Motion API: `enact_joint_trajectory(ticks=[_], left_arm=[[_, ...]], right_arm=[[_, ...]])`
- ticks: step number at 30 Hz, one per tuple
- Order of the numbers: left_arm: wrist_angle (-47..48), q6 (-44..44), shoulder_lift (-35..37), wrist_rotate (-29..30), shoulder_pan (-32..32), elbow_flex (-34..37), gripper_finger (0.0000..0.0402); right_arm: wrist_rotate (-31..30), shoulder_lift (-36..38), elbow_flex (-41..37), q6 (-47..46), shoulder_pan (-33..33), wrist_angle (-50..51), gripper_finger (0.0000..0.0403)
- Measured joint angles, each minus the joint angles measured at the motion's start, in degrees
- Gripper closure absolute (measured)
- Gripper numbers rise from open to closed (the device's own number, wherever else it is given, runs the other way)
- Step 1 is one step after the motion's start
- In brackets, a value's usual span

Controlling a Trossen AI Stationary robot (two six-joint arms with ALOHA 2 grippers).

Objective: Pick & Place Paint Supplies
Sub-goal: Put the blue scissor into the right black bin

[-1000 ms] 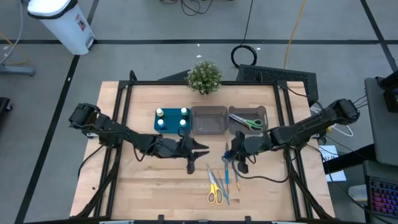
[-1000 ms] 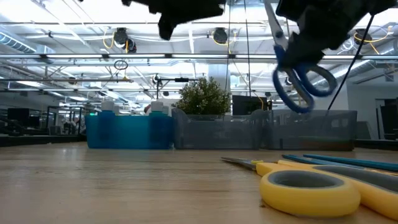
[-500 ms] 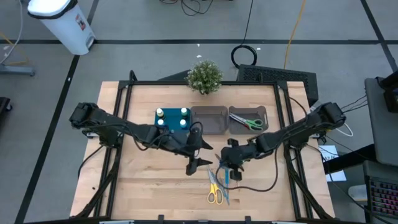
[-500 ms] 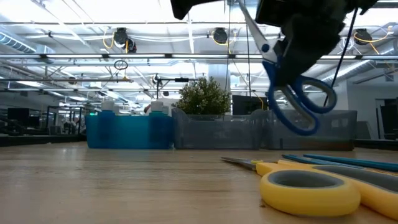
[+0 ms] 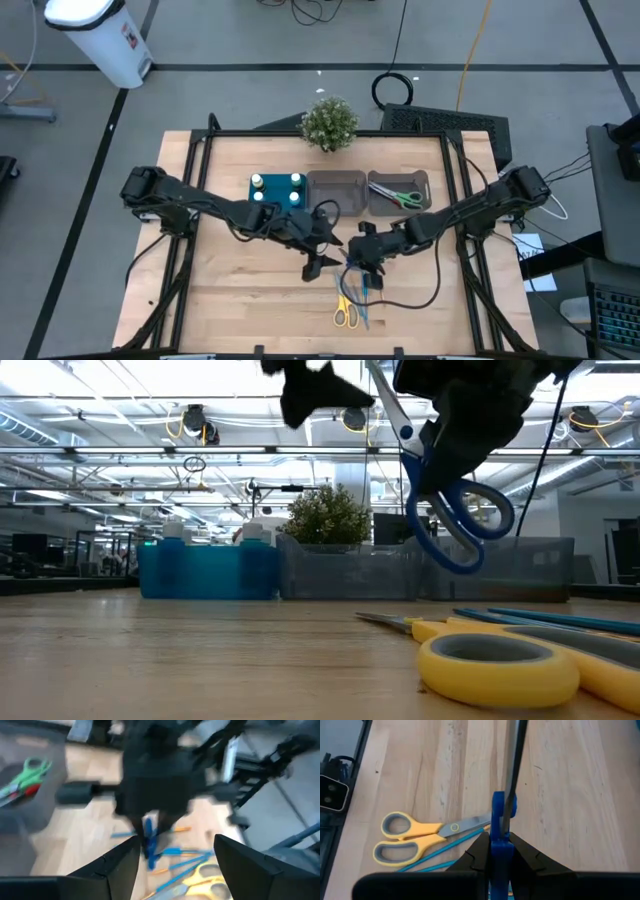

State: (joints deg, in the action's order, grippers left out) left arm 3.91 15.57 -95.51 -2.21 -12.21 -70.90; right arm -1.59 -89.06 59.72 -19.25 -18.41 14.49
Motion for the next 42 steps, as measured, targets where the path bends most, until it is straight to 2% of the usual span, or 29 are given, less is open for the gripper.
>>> enact_joint_trajectory(ticks=[11,17,24,31,33,39,42], left_arm=[[-4.64,-0.38,-3.20,-1.27,2.08,0.12,0.0167],[-4.05,-2.30,-3.54,-1.86,2.08,0.12,0.0198],[-4.63,-2.34,-3.54,-2.27,2.11,0.12,0.0279],[-4.43,-2.01,-3.54,-2.91,2.75,0.12,0.0385],[-4.31,-2.34,-3.54,-3.24,2.83,0.12,0.0390],[-1.96,-4.53,-2.76,4.44,1.17,0.11,0.0395],[1.10,-4.72,-1.06,7.85,0.15,0.11,0.0397]], right_arm=[[-0.04,-0.02,-0.11,0.00,0.00,0.34,0.0376],[-0.06,-0.02,-0.11,-0.01,0.00,0.51,0.0376],[-0.06,-0.02,-0.11,-0.17,0.00,0.62,0.0376],[-0.08,-0.02,-0.13,-0.49,0.04,0.75,0.0376],[-0.12,-0.02,-0.13,-0.90,0.04,0.67,0.0375],[-0.12,0.15,-0.15,-0.45,0.50,2.23,0.0344],[0.13,1.48,-0.09,-0.57,0.50,6.68,0.0321]])
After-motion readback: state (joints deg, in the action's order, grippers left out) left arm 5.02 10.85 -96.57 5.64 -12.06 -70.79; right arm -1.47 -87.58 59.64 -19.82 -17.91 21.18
